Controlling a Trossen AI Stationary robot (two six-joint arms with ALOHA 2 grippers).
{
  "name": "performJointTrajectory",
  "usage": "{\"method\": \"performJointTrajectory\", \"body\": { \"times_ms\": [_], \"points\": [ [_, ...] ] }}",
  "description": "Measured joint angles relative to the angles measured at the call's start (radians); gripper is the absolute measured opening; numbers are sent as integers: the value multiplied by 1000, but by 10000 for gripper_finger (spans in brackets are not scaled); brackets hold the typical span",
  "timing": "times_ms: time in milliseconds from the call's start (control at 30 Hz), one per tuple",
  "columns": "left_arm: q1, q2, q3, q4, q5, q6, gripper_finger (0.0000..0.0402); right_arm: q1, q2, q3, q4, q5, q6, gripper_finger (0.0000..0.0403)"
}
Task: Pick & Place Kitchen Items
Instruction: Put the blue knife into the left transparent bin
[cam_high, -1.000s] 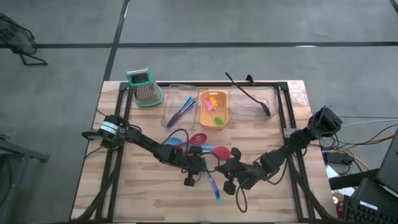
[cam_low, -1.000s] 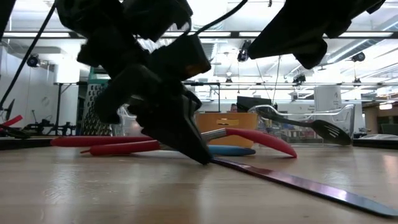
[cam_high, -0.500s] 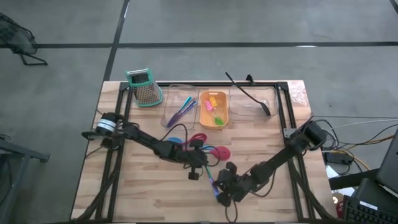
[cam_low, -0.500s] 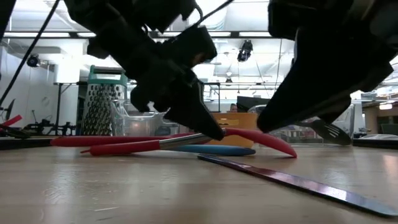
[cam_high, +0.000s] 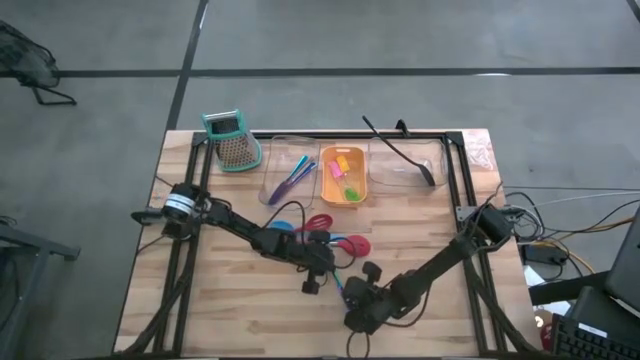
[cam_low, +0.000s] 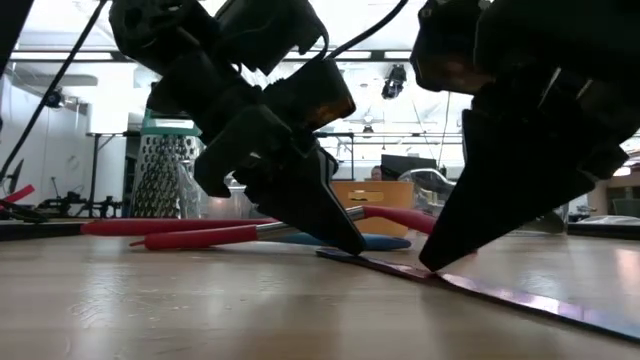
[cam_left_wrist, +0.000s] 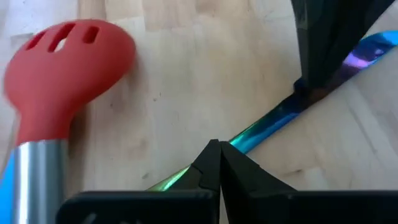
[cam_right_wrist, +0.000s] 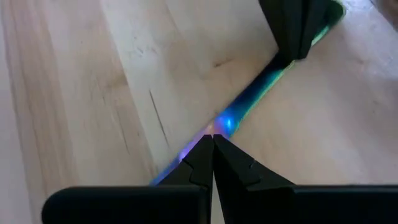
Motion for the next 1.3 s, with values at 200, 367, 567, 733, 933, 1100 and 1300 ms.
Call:
{"method": "performJointTrajectory", "body": {
  "times_ms": [200,367,567,733,933,1100,1300],
  "points": [
    [0,1,0,4,8,-37,5,0,7,-2,8,-26,23,8],
    [-1,0,0,1,58,-77,3,13,6,0,7,-62,39,8],
    [-11,0,4,12,83,-86,12,40,5,-1,8,-104,104,8],
    [-16,-9,31,14,111,-86,37,72,4,-1,7,-128,165,8],
    [-18,-65,59,17,154,-83,58,119,5,-2,5,-130,245,8],
    [-18,-129,60,-5,156,-100,61,164,6,0,5,-135,299,8],
    [-18,-234,60,-82,157,-104,54,211,6,1,8,-161,365,8]
  ]
}}
